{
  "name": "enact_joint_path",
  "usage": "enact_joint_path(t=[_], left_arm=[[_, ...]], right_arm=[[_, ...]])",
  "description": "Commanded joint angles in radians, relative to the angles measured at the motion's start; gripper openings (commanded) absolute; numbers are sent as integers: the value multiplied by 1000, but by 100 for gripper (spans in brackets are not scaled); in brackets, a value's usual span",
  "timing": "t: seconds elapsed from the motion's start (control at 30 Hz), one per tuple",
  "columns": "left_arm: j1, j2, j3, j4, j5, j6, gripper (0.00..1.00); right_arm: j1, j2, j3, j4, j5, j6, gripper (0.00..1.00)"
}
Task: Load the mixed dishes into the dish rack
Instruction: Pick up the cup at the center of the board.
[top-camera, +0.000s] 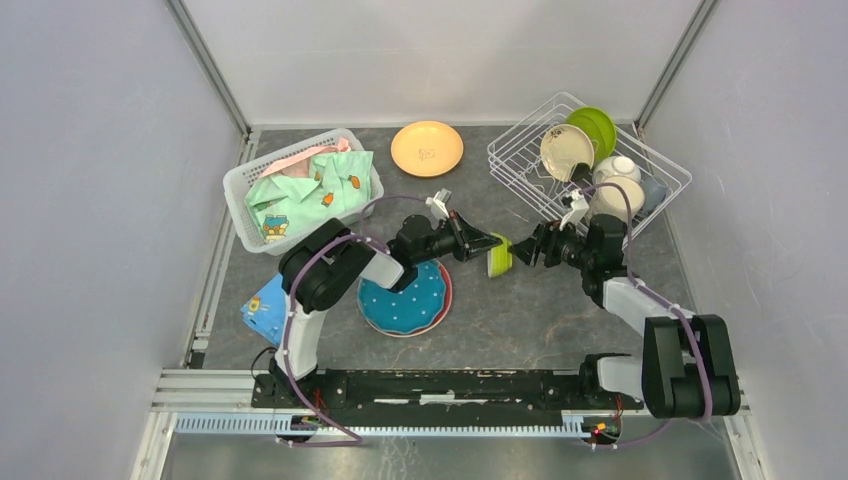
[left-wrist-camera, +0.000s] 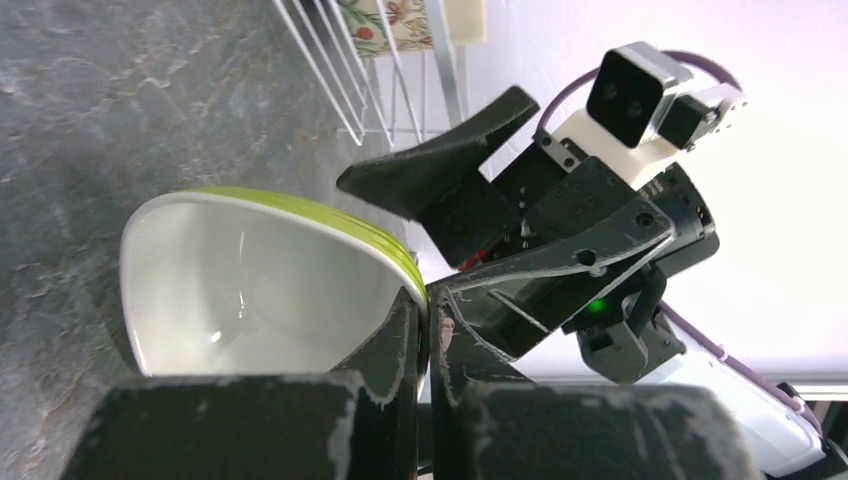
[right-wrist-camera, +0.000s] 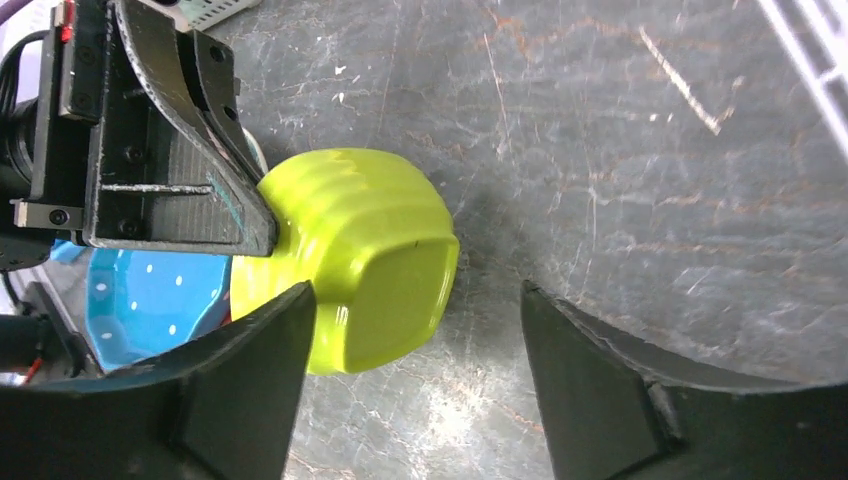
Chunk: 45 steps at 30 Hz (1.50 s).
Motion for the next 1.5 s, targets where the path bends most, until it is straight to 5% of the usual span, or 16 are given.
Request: enact_joint_path(t=[0.0,0.07,0.33,0.63,0.87,1.07,1.2,1.47], left_arm=[[-3,-33,42,156,112,-3,2],[-3,-39,62,155,160,8,2],[49,-131,72,264,279,147,2],[160,-131,90,599,426,63,2],[169,-245,121,604,531,216,2],[169,-277,206,602,629,120,2],[169,-278,190,602,654,-30,2],[162,-387,-24,601,702,-111,2]], right_arm=[[-4,-89,112,-125,-12,-248,88],[-4,-135,113,-95,-15,-324,98],[-3,-235,114,142,-30,-202,98],[-2,-223,134,350,-178,165,98],[-3,-200,45,738,-160,587,95],[-3,-110,160,859,-350,660,98],[-3,-91,248,818,-479,486,98],[72,12,533,128,-639,75,79]])
